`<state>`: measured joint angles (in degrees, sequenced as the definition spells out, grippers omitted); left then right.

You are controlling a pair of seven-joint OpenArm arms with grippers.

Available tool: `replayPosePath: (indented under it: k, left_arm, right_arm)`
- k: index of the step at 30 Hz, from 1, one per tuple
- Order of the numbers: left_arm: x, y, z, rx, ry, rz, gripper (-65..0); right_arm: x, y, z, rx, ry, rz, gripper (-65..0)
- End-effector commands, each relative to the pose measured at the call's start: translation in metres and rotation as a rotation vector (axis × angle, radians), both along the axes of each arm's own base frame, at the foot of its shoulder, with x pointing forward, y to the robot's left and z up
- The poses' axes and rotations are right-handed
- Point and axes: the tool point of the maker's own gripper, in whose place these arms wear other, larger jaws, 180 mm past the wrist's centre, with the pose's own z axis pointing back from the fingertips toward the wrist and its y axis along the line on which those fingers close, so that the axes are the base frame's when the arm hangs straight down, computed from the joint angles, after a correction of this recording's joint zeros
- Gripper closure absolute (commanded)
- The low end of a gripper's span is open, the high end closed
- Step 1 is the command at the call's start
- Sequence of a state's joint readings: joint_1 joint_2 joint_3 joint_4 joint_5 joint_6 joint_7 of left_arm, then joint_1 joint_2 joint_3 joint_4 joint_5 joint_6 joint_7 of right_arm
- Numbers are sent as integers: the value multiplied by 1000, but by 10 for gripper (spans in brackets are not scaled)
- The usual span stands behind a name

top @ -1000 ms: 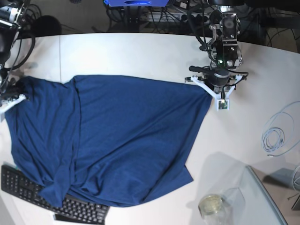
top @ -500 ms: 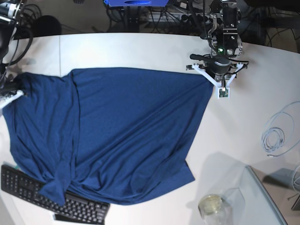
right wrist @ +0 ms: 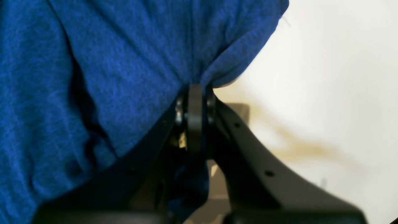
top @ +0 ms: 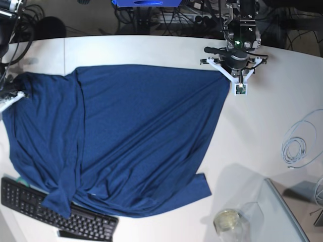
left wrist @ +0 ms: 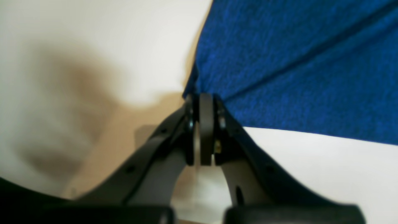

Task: Layout the t-shirt on the table in an organized manner, then fold the t-shirt properly
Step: 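Lay the shirt down, pulling it away from the right gripper, then grasp the shirt edge with the left gripper and drag it outward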

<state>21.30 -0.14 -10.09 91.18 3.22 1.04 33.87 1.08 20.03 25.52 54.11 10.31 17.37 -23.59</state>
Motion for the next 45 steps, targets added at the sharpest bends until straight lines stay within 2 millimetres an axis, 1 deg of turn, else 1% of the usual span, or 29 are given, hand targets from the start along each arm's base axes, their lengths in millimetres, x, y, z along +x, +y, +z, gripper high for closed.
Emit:
replayPosePath:
  k: [1, 4, 8, 12, 15, 16, 18, 19, 21, 22, 24, 26, 27, 30, 33, 35, 36, 37, 40, 42, 43, 44, 45]
  left_arm:
    - [1, 3, 9, 15, -28, 0, 0]
    - [-15, 2, 7, 16, -5, -1, 0]
    - [-32, 2, -1, 16, 32, -2, 0]
    - [-36, 4, 1, 20, 33, -1, 0]
    - [-39, 17, 2, 29, 35, 46, 0]
    - [-40, 19, 2, 29, 33, 60, 0]
    - [-39, 26, 7, 40, 20, 81, 0]
    - [-40, 28, 10, 44, 14, 89, 0]
    - [-42, 29, 15, 45, 6, 91, -5]
    - [-40, 29, 19, 47, -6, 89, -74]
    - [-43, 30, 23, 56, -9, 86, -178]
    - [-44, 30, 28, 59, -18, 84, -252]
    - [-44, 30, 31, 61, -24, 83, -275]
    - [-57, 29, 37, 61, 6, 86, -308]
    - [-60, 29, 50, 69, 0, 83, -306]
    - [-51, 28, 59, 71, -33, 77, -301]
    - [-41, 25, 62, 64, -55, 75, -301]
    - [-26, 20, 67, 52, -87, 66, -299]
    - [21, -12, 73, -2, -166, -1, -296]
    - [58, -41, 78, -47, -216, -62, -293]
    - [71, -53, 76, -65, -223, -83, -276]
    - [86, -65, 72, -80, -224, -103, -244]
    - [100, -74, 68, -88, -219, -122, -196]
  right_arm:
    - [11, -15, 15, -37, -34, 0, -9]
    - [7, -22, 17, -49, -15, -1, -9]
    - [4, -23, 16, -48, 1, -2, -8]
    - [4, -23, 16, -48, 2, 0, -8]
    - [4, -23, 16, -49, 2, -1, -8]
    - [-1, -23, 13, -49, 13, -1, -8]
    - [-4, -24, 12, -51, 19, -1, -8]
    - [-5, -27, 14, -58, 20, -1, -8]
    - [-5, -30, 16, -64, 20, -1, -8]
    - [-5, -31, 16, -66, 20, -1, -8]
    - [-5, -32, 16, -67, 20, -1, -8]
    - [-5, -32, 16, -67, 20, -1, -8]
    - [-5, -32, 16, -67, 20, -1, -8]
    - [-8, -32, 15, -67, 26, -1, -8]
    - [-12, -33, 15, -75, 30, 5, -8]
    - [-10, -32, 19, -81, 20, 10, -8]
    - [-12, -32, 18, -83, 22, 13, -8]
    - [-12, -31, 20, -87, 19, 17, -8]
    - [-7, -29, 28, -102, -6, 34, -8]
    - [-7, -29, 31, -110, -12, 40, -12]
    - [-5, -28, 33, -112, -19, 43, -14]
    - [-3, -29, 36, -117, -27, 46, -15]
    - [-1, -27, 39, -120, -38, 50, -17]
